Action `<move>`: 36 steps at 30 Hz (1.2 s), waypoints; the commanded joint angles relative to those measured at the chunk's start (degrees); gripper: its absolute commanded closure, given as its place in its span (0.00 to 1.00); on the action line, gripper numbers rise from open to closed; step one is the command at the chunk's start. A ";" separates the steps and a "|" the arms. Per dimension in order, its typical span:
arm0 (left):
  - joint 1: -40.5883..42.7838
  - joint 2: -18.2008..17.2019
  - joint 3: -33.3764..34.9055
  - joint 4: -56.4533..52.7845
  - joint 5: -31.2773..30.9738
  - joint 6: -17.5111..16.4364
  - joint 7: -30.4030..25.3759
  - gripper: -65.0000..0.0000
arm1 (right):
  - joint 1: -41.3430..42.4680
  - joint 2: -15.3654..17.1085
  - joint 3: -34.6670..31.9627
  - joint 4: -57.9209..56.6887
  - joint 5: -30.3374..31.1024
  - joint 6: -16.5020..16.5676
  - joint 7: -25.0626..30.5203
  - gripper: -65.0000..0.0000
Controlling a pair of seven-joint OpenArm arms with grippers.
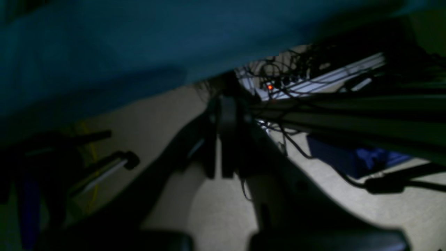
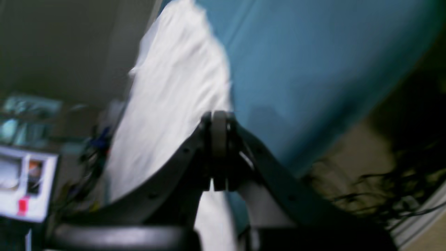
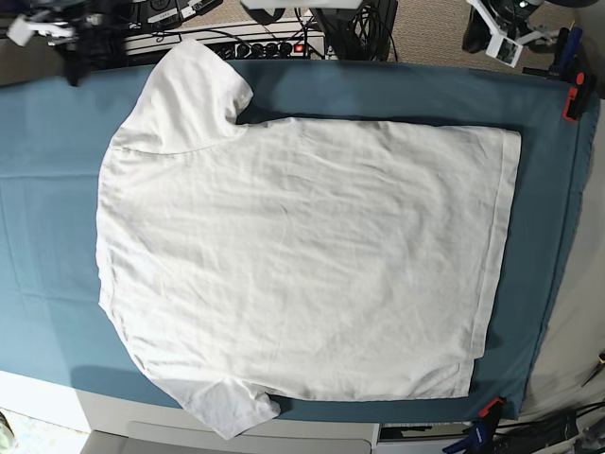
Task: Fold the T-shirt properly
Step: 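Grasp the shirt shoulder with the right gripper and the hem corner with the left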
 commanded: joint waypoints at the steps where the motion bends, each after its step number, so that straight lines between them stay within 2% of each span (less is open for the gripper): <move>1: 0.39 -0.35 -0.28 0.87 -0.17 -0.20 -1.18 0.94 | -0.63 0.70 -1.14 0.74 1.06 1.51 0.96 1.00; 3: -0.39 -0.35 -0.28 0.87 -0.15 -0.20 -1.14 0.94 | -0.57 0.70 -4.28 0.74 -0.09 2.64 1.14 1.00; 7: -1.09 -0.35 -0.28 0.87 -0.11 -0.17 -0.92 0.94 | -0.15 -0.26 -8.17 0.74 -7.43 2.60 4.68 1.00; 8: -1.09 -0.35 -0.28 0.87 -0.11 -0.20 -0.68 0.94 | -0.02 -0.79 -8.39 0.74 -8.52 2.58 5.51 0.94; 11: -1.09 -0.35 -0.28 0.85 -0.11 -0.20 -0.55 0.94 | 0.02 -1.88 -8.52 0.74 -9.03 2.60 6.93 0.63; 12: -1.11 -0.35 -0.28 0.85 -0.11 -0.17 -0.55 0.94 | 0.02 -2.08 -8.52 0.74 -9.01 2.56 7.17 0.59; 18: -1.11 -0.35 -0.28 0.85 1.44 -0.20 -0.57 0.94 | 1.14 -2.16 -8.52 0.74 -9.11 2.12 6.62 0.58; 23: -1.09 -0.33 -0.28 0.85 1.79 -0.17 -0.79 0.94 | 3.54 -2.14 -8.83 0.74 -13.35 -1.49 6.23 0.58; 32: -1.22 -0.33 -0.28 0.85 1.81 -0.17 -1.22 0.94 | 3.74 -2.16 -13.35 0.74 -13.66 -1.49 3.76 0.58; 36: -2.23 -0.33 -0.28 0.85 1.81 -0.15 -1.16 0.94 | 3.78 -2.16 -16.90 0.74 -16.48 -1.51 3.96 0.58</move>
